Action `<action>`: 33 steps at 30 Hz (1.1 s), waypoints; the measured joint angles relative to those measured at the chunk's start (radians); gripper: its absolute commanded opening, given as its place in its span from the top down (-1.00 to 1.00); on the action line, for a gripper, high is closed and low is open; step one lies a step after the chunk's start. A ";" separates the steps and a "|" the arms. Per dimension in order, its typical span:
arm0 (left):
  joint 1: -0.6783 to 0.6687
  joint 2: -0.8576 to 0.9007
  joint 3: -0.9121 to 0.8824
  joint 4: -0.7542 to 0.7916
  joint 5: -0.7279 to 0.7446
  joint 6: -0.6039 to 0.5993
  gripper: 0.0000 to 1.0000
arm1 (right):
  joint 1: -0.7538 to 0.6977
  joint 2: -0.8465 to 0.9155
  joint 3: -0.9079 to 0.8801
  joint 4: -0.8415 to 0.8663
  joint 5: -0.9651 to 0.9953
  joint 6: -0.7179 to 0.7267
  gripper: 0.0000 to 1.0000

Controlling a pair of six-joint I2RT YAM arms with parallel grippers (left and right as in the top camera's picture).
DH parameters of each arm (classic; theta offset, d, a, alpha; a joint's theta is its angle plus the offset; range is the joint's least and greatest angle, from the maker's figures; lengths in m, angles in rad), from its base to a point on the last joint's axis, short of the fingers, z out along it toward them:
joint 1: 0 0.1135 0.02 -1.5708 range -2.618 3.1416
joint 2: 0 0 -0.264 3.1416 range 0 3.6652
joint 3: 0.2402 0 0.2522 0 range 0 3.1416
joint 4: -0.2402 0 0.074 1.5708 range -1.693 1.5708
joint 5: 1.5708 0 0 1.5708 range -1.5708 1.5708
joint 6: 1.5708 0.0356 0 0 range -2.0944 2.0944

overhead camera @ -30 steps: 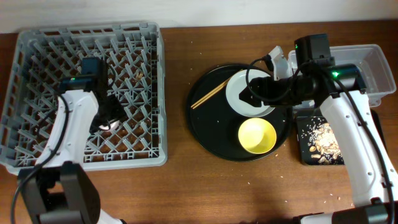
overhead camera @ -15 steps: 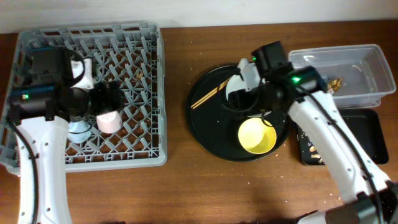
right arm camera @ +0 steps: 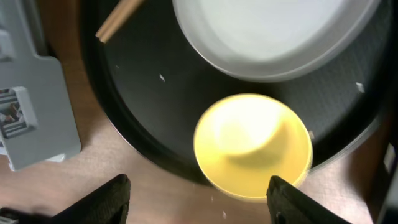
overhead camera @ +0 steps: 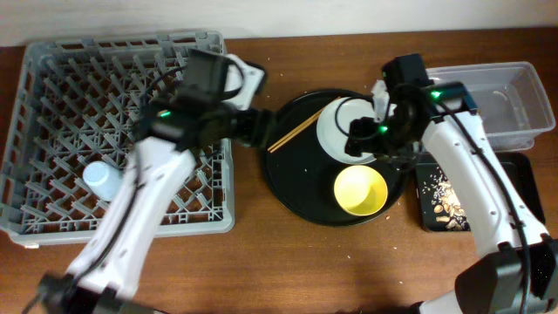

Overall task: Sort waste into correct bins and load items into the dishwasher rack
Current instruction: 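Reach the left gripper to the tray edge and pinch a chopstick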

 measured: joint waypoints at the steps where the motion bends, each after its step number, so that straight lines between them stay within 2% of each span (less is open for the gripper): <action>1: -0.040 0.086 -0.001 0.068 -0.018 0.011 -0.20 | -0.035 -0.001 0.000 -0.010 -0.005 0.002 -0.79; 3: -0.085 0.201 0.000 0.200 -0.050 0.030 -0.18 | -0.080 -0.002 -0.001 -0.013 -0.010 0.004 -0.87; 4: -0.105 0.267 0.000 0.239 -0.070 0.038 -0.09 | -0.098 -0.002 -0.001 -0.015 -0.011 0.004 -0.93; 7: -0.135 0.461 -0.004 0.373 -0.115 0.050 0.38 | -0.102 -0.003 -0.001 -0.020 -0.014 0.003 -0.96; 20: -0.135 0.621 -0.003 0.518 -0.146 0.114 0.43 | -0.102 -0.003 -0.001 -0.018 -0.014 0.003 -0.97; 23: -0.135 0.633 -0.003 0.520 -0.149 0.121 0.48 | -0.102 -0.003 -0.001 -0.018 -0.014 0.003 -0.96; 26: -0.135 0.631 0.012 0.467 -0.148 0.121 0.39 | -0.102 -0.003 -0.001 -0.018 -0.014 0.003 -0.97; 28: -0.135 0.624 0.026 0.404 -0.148 0.121 0.39 | -0.102 -0.003 -0.001 -0.018 -0.014 0.003 -0.97; 30: -0.135 0.616 0.026 0.411 -0.163 0.121 0.40 | -0.102 -0.003 -0.001 -0.018 -0.014 0.002 -0.97; 31: -0.135 0.614 0.026 0.413 -0.168 0.121 0.46 | -0.102 -0.003 -0.001 -0.018 -0.014 0.003 -0.97; 32: -0.135 0.614 0.026 0.414 -0.171 0.121 0.65 | -0.102 -0.003 -0.001 -0.018 -0.014 0.003 -0.97; 33: -0.135 0.614 0.026 0.418 -0.172 0.122 0.68 | -0.102 -0.003 -0.001 -0.018 -0.014 0.003 -0.97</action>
